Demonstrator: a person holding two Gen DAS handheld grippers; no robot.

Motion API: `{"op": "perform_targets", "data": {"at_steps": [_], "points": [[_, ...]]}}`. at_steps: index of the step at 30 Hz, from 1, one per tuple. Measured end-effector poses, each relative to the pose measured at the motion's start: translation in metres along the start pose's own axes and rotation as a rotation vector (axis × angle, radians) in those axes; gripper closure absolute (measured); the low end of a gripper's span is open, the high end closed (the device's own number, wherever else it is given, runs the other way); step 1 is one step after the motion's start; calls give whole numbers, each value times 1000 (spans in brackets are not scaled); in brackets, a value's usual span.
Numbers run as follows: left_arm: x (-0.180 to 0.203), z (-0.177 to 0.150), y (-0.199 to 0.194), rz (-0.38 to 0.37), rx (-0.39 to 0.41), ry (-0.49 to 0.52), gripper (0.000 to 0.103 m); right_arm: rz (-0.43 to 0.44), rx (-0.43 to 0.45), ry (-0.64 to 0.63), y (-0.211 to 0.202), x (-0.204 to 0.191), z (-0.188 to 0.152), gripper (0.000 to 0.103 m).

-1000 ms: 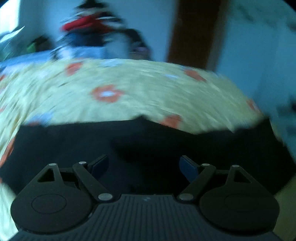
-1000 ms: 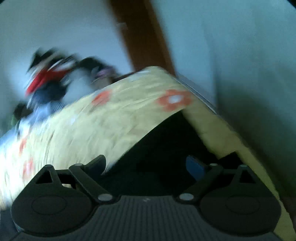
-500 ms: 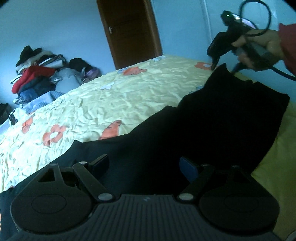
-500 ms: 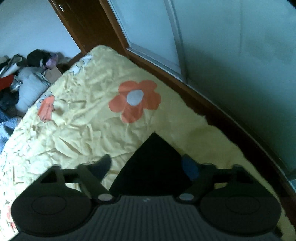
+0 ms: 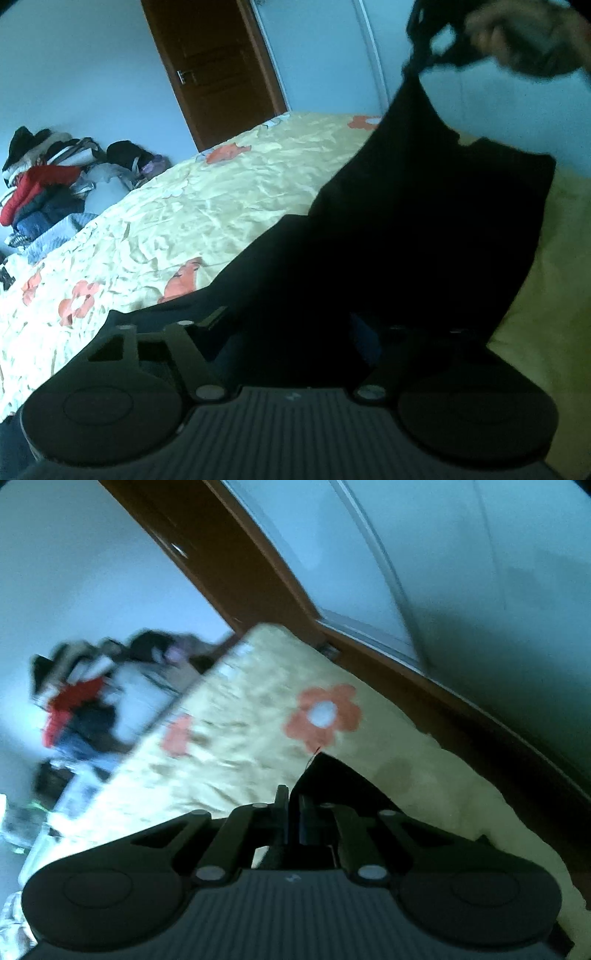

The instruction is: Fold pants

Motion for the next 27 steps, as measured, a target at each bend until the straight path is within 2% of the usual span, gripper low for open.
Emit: {"op": "perform_targets", "data": {"at_steps": [2, 4, 7, 11, 12, 13, 14, 15, 16, 20, 23, 24, 25, 26, 27], "points": [[5, 1, 6, 18, -5, 12, 44, 38, 37, -13, -20, -6, 2, 98], [7, 2, 11, 19, -15, 6, 59, 72, 69, -33, -37, -14, 6, 98], [7, 3, 14, -15, -25, -20, 70, 78, 88, -88, -51, -24, 10, 98], [9, -1, 15, -45, -36, -34, 74, 29, 32, -78, -39, -16, 11, 96], [10, -2, 15, -60, -35, -30, 74, 16, 6, -35, -29, -6, 9, 92], [12, -3, 15, -70, -37, -23, 67, 15, -29, 20, -18, 5, 7, 80], [13, -5, 13, -72, -39, -18, 67, 19, -70, 63, -5, 15, 6, 70], [14, -6, 12, -68, -37, -14, 65, 15, -100, 106, 7, 25, 3, 44], [15, -7, 12, -58, -32, -8, 62, 14, -110, 149, 17, 35, 0, 33], [14, -8, 15, -46, -24, 4, 59, 14, -109, 193, 44, 49, -5, 33], [12, -7, 18, -48, -18, -10, 59, 46, -114, 247, 61, 56, -7, 33], [11, -6, 19, -52, -16, -16, 61, 76, -108, 256, 66, 57, -7, 33], [10, -6, 20, -57, -13, -22, 73, 100, -105, 253, 71, 58, -7, 36], [10, -6, 20, -68, -12, -25, 80, 107, -96, 248, 76, 57, -7, 43], [10, -5, 19, -76, -12, -29, 90, 97, -94, 238, 79, 56, -8, 69]]}}
Point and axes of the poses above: each gripper's, at about its wrist camera, not at the fingertips, and y roughly the way its jaws point, x to its right, z to its top, the point moved 6 cm from there along y, roughly the way its jaws point, and after that the axes turned 9 degrees about -x, right-handed, at the moved point
